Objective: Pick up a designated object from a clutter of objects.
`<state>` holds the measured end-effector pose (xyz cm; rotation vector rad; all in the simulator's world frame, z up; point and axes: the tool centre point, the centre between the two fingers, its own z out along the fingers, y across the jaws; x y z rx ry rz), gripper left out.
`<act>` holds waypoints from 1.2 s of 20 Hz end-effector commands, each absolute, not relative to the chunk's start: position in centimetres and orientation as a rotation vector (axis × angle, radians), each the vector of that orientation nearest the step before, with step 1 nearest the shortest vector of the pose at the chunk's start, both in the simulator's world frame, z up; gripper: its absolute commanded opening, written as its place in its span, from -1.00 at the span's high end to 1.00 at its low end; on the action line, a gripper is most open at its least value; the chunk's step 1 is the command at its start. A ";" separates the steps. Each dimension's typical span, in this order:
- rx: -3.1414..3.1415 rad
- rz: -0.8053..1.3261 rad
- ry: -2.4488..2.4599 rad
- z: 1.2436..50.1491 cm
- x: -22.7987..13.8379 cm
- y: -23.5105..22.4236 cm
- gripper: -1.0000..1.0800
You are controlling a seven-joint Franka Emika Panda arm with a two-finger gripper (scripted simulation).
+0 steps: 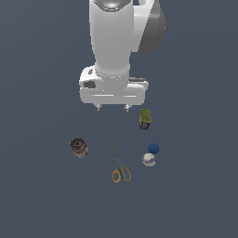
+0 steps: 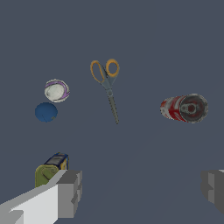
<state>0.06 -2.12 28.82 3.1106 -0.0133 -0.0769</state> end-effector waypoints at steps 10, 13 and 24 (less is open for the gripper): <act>3.101 -0.053 0.066 23.7 4.2 2.1 -0.92; 3.102 -0.043 0.100 21.3 5.7 4.1 -0.92; 3.119 -0.010 0.205 12.4 9.0 11.4 -0.92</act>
